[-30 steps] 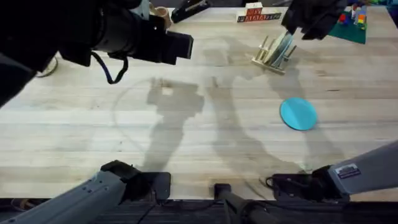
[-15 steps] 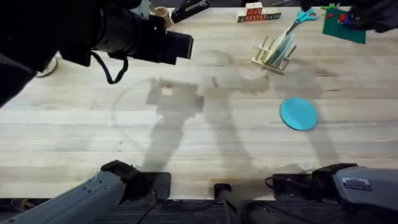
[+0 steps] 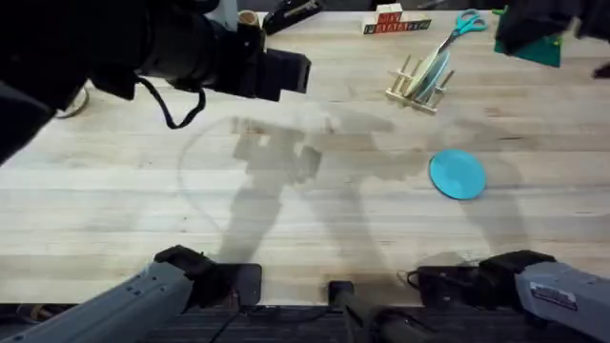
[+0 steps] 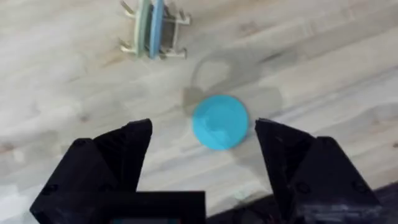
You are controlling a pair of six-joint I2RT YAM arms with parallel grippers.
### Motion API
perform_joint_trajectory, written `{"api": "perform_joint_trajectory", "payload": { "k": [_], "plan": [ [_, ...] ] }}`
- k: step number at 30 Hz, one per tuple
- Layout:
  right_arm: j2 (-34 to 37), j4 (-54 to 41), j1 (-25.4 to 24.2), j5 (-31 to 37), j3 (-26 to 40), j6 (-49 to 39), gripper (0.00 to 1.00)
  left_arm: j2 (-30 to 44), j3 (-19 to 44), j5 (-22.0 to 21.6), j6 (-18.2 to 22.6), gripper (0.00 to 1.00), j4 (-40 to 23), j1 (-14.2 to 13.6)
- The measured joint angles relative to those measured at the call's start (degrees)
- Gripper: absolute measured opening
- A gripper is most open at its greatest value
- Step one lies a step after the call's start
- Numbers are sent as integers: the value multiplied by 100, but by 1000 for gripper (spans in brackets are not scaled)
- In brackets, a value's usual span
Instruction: Pick up the plates from the table one by one and place each into a slot on the dish rack.
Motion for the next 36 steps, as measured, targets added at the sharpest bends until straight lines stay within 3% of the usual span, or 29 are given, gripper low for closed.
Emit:
{"api": "perform_joint_trajectory", "payload": {
  "k": [10,22,28,36],
  "plan": [
    [-1108,-578,-513,-223,0,-393,995,-1,0,885,123,993,391,0],
    [-2082,-1117,-764,-727,68,-920,994,508,0,2560,162,993,679,0],
    [-2354,-1117,-764,-749,68,-997,995,935,0,2833,162,992,723,0],
    [-2443,-1117,-764,-851,-168,-1159,995,954,0,2909,209,993,1012,0]
  ]
}}
